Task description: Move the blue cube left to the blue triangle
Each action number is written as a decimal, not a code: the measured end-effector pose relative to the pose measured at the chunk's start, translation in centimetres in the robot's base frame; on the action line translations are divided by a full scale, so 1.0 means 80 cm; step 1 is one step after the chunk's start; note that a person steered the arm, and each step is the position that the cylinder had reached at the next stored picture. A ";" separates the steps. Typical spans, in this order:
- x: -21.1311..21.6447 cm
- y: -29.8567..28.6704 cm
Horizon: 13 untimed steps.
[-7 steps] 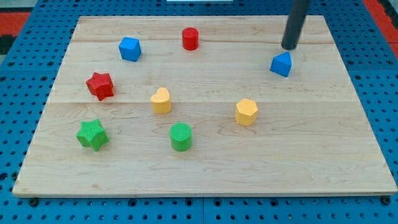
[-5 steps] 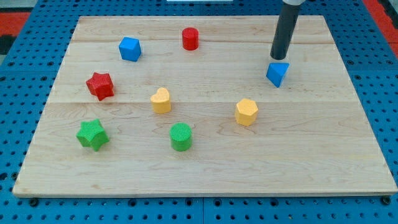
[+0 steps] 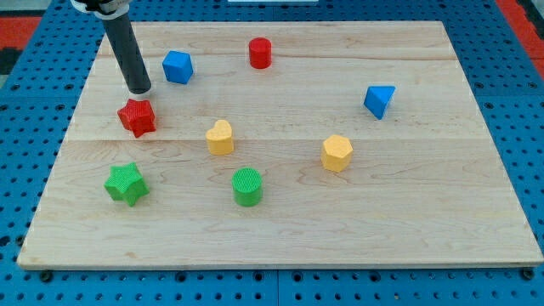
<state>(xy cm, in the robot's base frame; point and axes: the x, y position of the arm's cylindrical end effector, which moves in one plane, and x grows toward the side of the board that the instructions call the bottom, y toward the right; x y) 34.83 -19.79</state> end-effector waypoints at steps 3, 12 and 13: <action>-0.059 -0.062; 0.036 0.353; 0.036 0.353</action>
